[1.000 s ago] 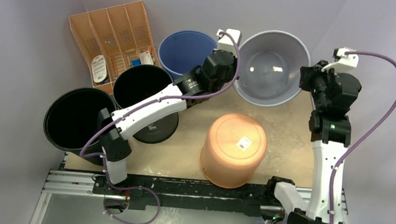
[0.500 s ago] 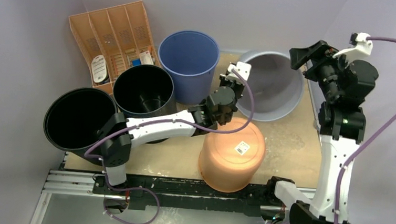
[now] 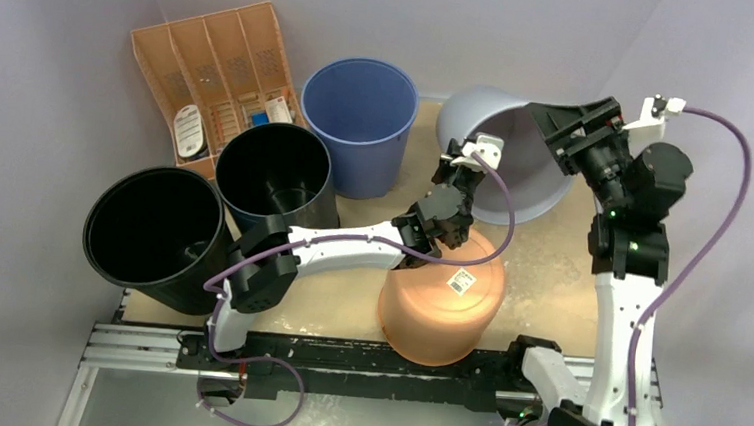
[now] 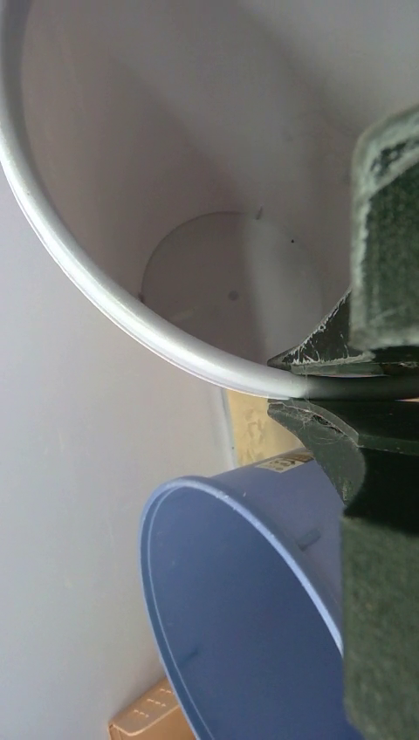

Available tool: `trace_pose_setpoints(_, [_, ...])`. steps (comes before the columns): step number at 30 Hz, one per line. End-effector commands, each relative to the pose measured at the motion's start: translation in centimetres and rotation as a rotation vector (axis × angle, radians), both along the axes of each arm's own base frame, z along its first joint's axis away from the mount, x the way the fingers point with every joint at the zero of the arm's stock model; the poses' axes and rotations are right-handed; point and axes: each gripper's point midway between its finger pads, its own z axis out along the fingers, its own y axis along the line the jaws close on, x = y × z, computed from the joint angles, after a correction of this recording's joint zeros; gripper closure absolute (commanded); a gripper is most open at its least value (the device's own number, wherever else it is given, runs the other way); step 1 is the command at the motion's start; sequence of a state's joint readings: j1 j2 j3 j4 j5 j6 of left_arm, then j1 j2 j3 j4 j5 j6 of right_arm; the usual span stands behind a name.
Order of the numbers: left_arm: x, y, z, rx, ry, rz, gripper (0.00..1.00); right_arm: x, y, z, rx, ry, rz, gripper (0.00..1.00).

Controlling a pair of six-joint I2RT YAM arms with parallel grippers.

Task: Turn the large container upside down

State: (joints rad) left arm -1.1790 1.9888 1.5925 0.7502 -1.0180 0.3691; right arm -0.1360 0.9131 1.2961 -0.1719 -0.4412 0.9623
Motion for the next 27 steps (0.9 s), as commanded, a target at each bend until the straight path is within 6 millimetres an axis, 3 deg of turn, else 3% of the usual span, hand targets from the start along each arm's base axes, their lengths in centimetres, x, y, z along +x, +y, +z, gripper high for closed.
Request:
trace_pose_setpoints(1, [-1.0,2.8,8.8,-0.312,-0.13,0.02,1.0,1.0,0.6,-1.0,0.186,0.087,0.038,0.09])
trace_pose_setpoints(6, [-1.6,2.1,9.4,-0.313,-0.168,-0.061,1.0,2.2,0.5,-2.2,0.295,0.129,0.031,0.08])
trace_pose_setpoints(14, [-2.6,1.4,9.1,-0.275,-0.209,-0.11,1.0,3.7,0.7,-2.2,0.377,0.142,0.064,0.05])
trace_pose_setpoints(22, [-3.3,0.7,8.8,-0.235,-0.251,-0.139,1.0,6.1,0.4,-2.5,0.477,0.162,0.053,0.17])
trace_pose_setpoints(27, [-3.9,-0.1,9.2,-0.225,-0.268,-0.154,1.0,6.4,0.3,-2.8,0.51,0.163,0.031,0.27])
